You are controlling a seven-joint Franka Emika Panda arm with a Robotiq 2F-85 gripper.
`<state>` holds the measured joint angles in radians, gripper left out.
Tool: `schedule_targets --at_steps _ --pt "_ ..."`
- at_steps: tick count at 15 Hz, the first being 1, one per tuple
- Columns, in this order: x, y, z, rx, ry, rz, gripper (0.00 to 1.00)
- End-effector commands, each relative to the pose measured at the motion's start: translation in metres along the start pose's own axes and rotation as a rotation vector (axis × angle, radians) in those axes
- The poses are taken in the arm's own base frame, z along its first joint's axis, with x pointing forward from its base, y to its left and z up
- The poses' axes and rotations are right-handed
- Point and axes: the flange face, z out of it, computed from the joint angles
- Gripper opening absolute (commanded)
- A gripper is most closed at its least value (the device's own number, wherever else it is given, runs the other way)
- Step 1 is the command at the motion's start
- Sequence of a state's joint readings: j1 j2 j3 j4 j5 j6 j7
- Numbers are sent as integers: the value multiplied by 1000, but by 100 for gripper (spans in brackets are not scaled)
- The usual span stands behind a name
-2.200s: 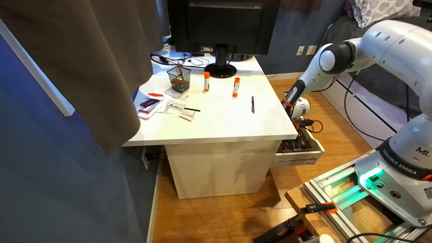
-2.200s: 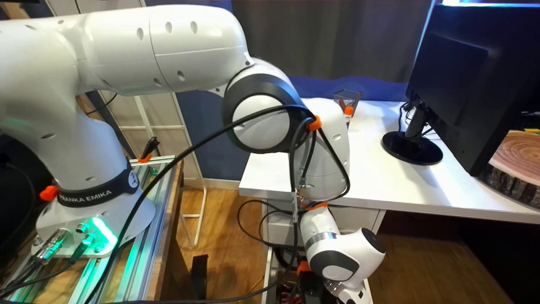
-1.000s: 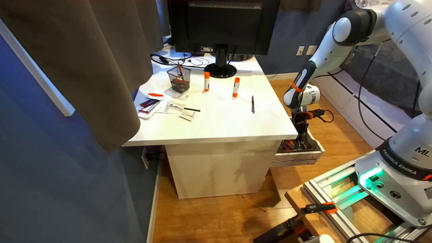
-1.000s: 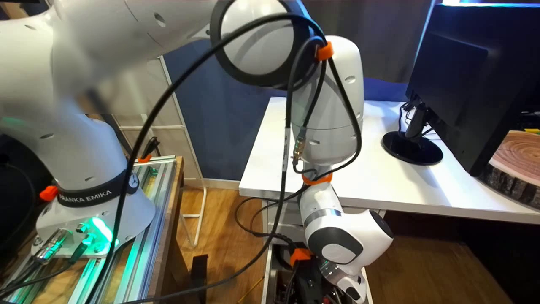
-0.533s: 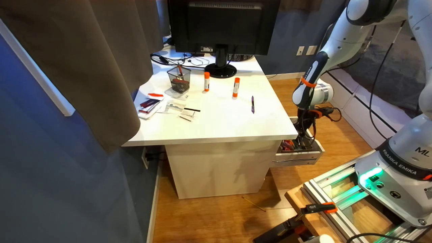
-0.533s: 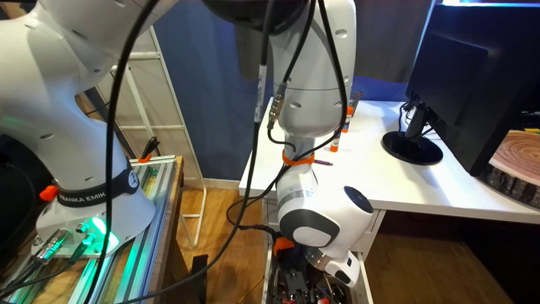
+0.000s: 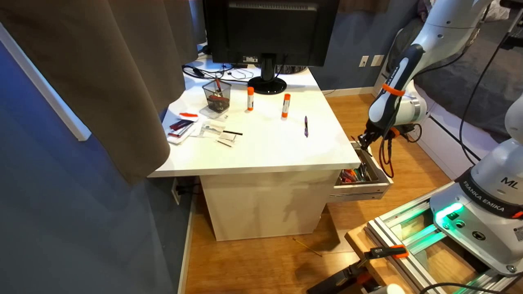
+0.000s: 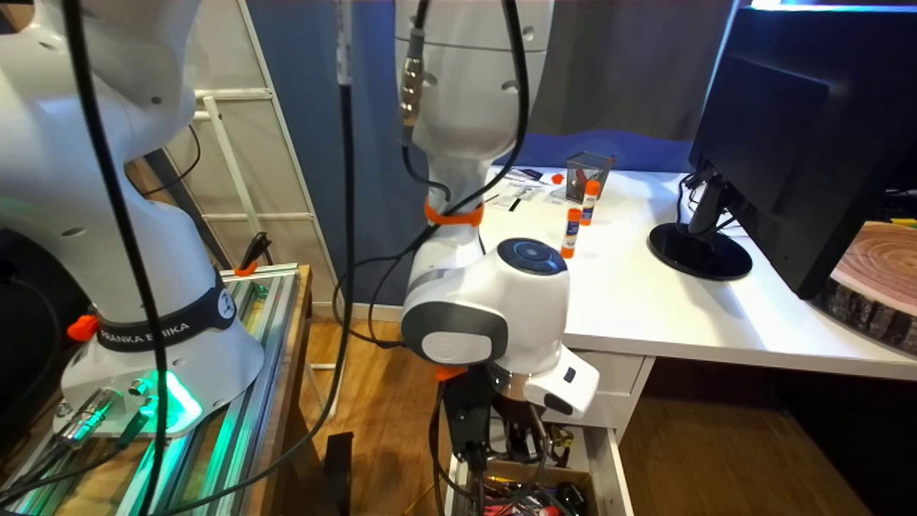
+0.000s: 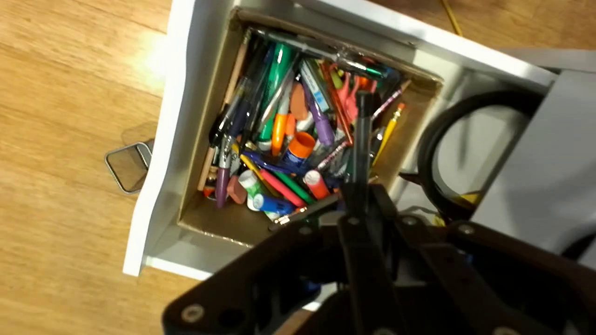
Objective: Take the pen out of the drawer and place it on the counter
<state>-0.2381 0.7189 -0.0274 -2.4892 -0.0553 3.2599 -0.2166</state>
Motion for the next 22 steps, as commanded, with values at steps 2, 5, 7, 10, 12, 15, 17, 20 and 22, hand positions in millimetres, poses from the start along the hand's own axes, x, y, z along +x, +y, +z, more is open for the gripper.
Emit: schedule_targets --at_steps 2,5,7,10,12,15,17,20,22 --pt "-30 -15 -70 81 165 32 2" --pt "-41 -17 -87 141 218 18 2" --pt "-30 -14 -74 120 197 21 9" --pt "-29 -14 -71 113 192 16 9" --pt "-27 -18 -71 115 192 11 2" --pt "-28 -33 -93 93 208 -23 2" --pt "-30 -42 -115 67 235 -47 2" --pt "1 -43 -140 25 267 -49 2" --pt "13 -41 -161 -5 291 -40 2"
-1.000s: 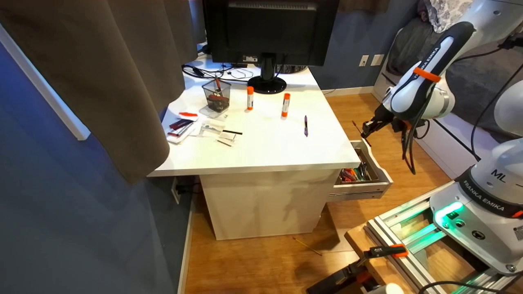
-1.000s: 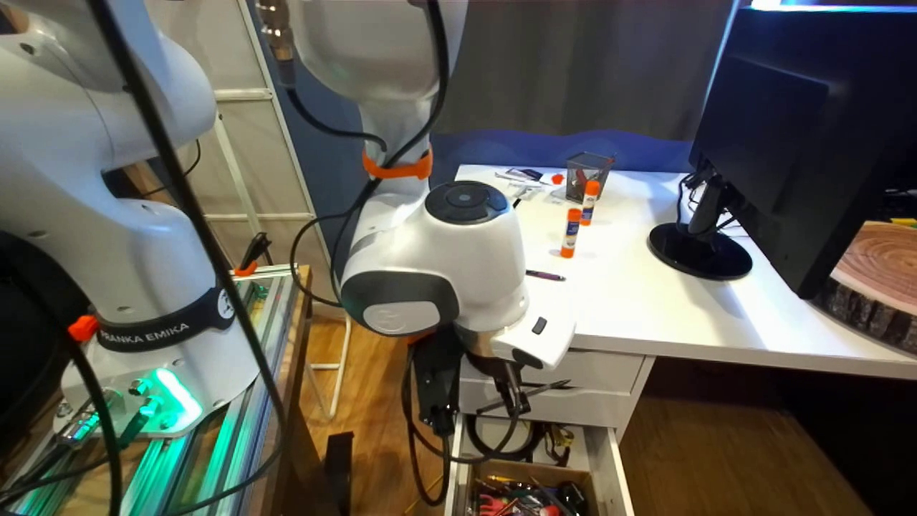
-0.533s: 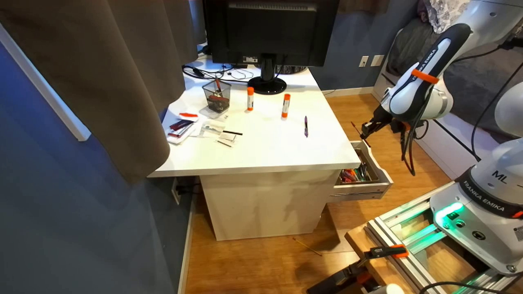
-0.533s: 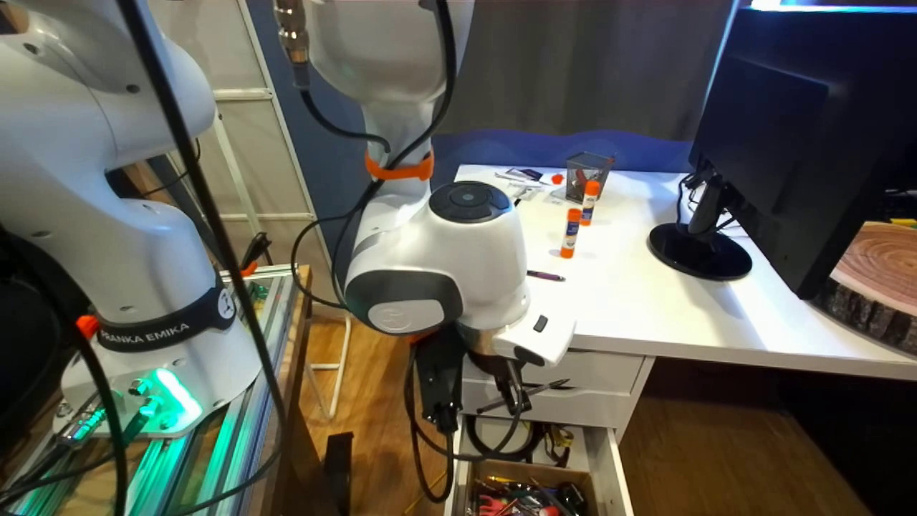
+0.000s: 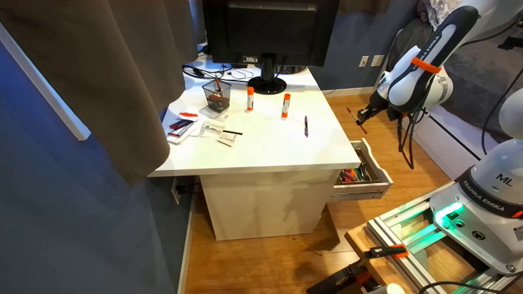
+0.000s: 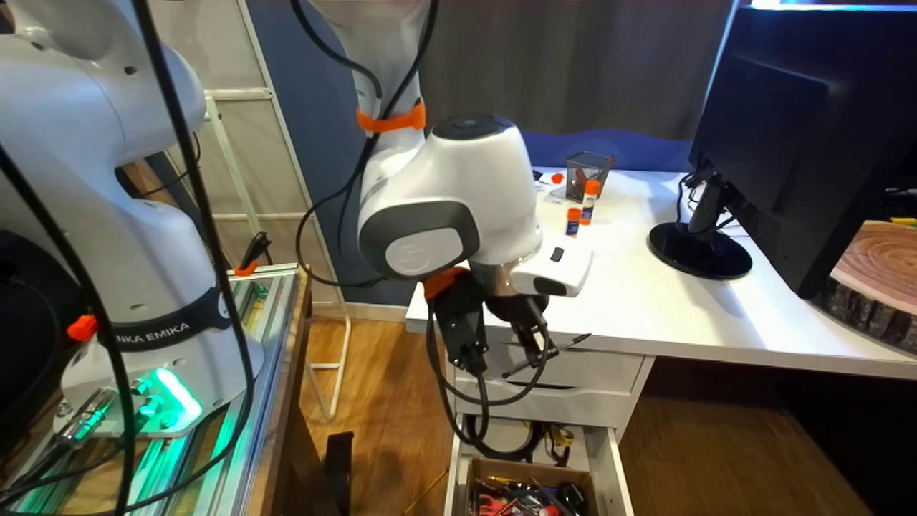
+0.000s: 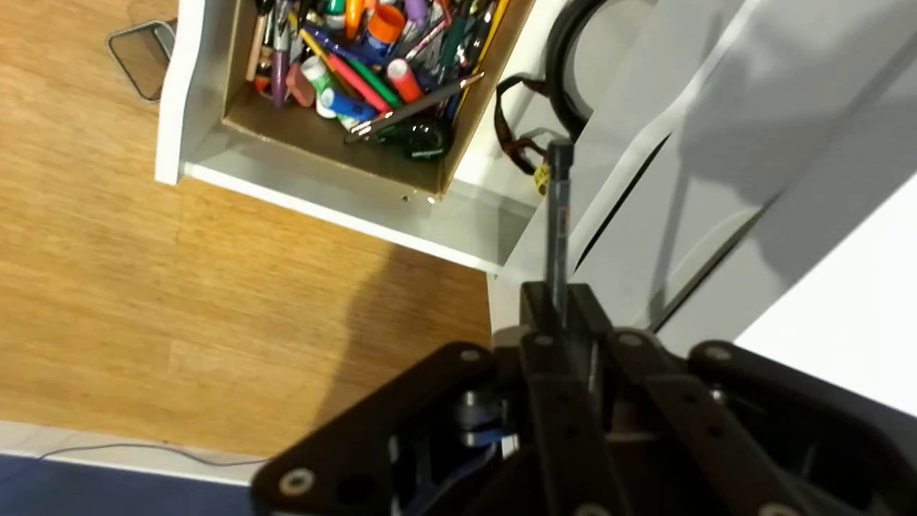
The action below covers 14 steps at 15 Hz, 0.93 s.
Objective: Take the pen out of the drawer and place it on the counter
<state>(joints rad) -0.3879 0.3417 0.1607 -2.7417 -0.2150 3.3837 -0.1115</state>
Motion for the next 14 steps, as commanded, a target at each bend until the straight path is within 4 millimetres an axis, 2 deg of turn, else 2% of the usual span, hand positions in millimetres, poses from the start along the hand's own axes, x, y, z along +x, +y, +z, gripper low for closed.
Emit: schedule_targets --at_steps 1,2,3,5,9,12,14 --pt "0 -6 -52 -63 39 22 2" --pt "27 -2 -50 -69 54 21 2" --pt "37 -4 -53 -69 56 19 2" --pt "44 -35 -56 -28 42 -5 2" --pt "41 -114 -43 81 -31 64 2" --pt "37 -152 -41 160 -22 155 2" --pt "39 -164 -45 196 8 222 2"
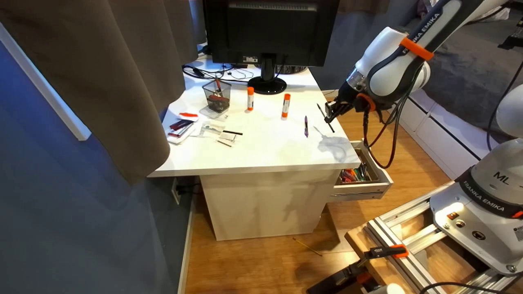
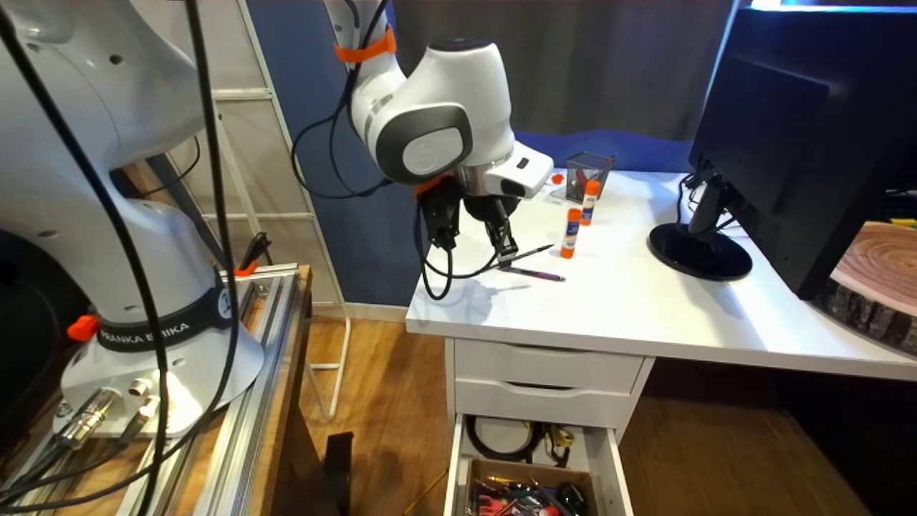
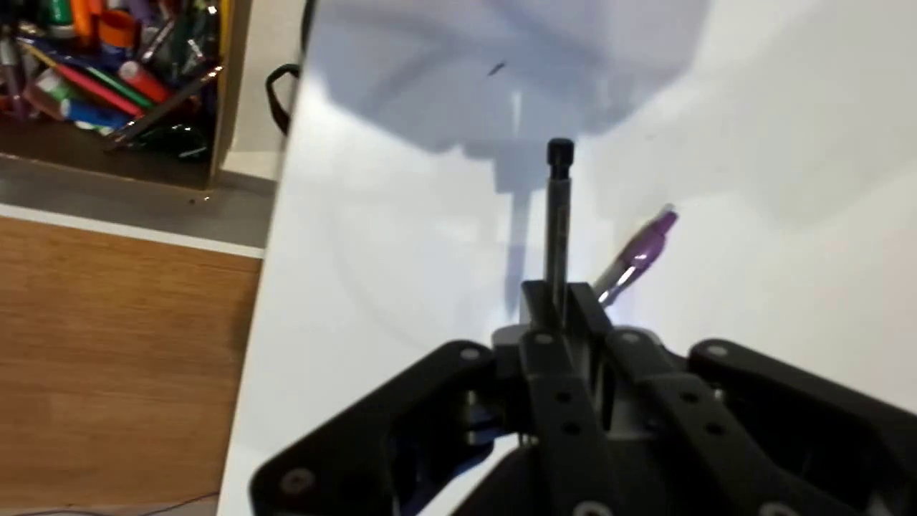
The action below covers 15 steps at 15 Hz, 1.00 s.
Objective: Take the pen out of the drawer and place it on the counter
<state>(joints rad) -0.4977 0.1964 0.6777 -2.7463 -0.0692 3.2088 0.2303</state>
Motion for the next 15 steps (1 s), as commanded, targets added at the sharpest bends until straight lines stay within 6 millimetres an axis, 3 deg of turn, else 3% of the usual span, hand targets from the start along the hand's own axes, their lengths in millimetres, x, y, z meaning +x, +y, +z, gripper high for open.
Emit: schedule_targets --at_steps 1,11,15 --pt "2 -13 -1 70 51 126 2" --pt "13 12 -10 60 73 383 2" --pt "12 23 0 32 -4 478 2"
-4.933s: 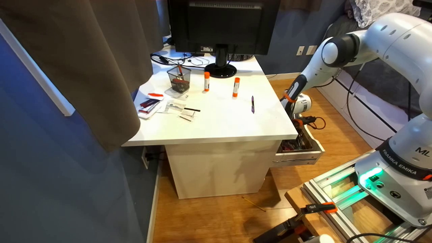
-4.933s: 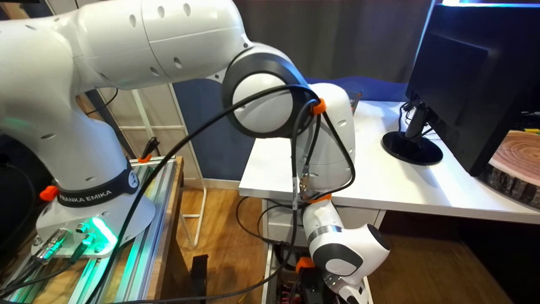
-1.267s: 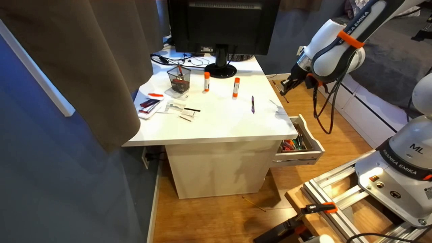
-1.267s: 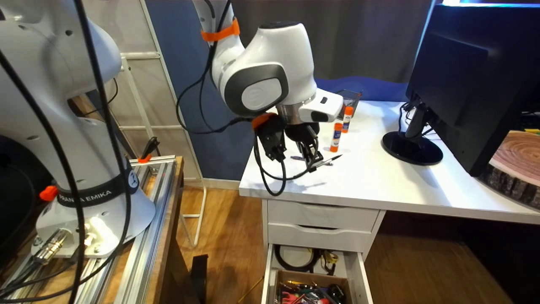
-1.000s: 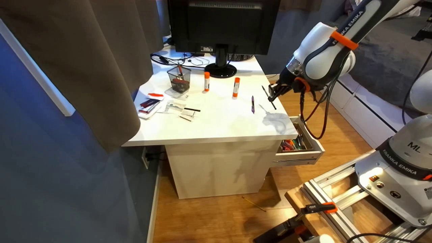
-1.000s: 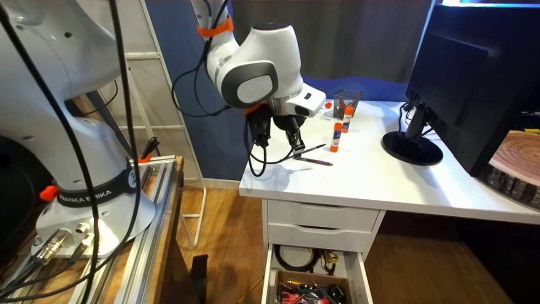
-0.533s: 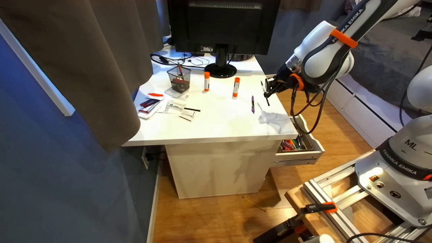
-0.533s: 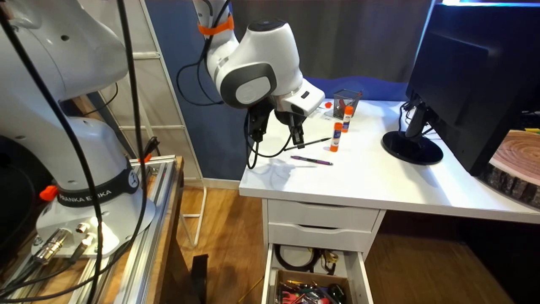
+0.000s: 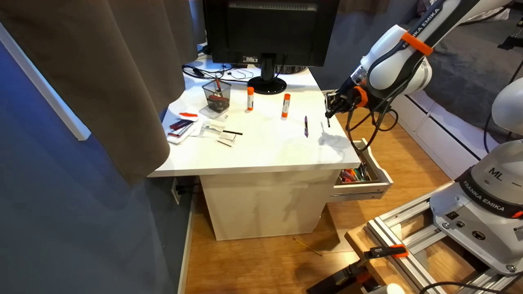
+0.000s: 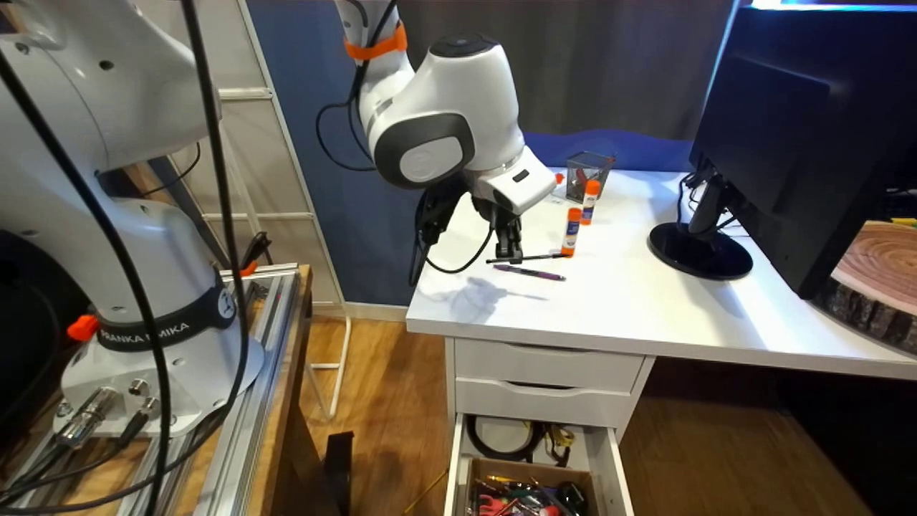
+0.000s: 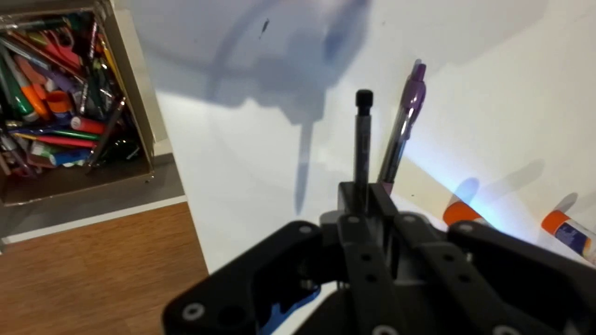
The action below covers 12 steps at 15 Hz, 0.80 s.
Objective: Take the pen out of the drawer and place it on the counter
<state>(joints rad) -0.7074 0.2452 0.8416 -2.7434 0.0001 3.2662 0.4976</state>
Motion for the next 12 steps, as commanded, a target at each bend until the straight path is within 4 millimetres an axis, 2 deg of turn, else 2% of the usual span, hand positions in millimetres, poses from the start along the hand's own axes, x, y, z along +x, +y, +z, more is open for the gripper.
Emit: schedule_targets --at_steps 1,5,6,12 --pt "4 4 6 -45 -60 90 2" --pt "7 1 12 -57 -105 62 2" --pt "4 8 8 -59 -86 68 9" --pt "4 5 10 -56 -94 65 9"
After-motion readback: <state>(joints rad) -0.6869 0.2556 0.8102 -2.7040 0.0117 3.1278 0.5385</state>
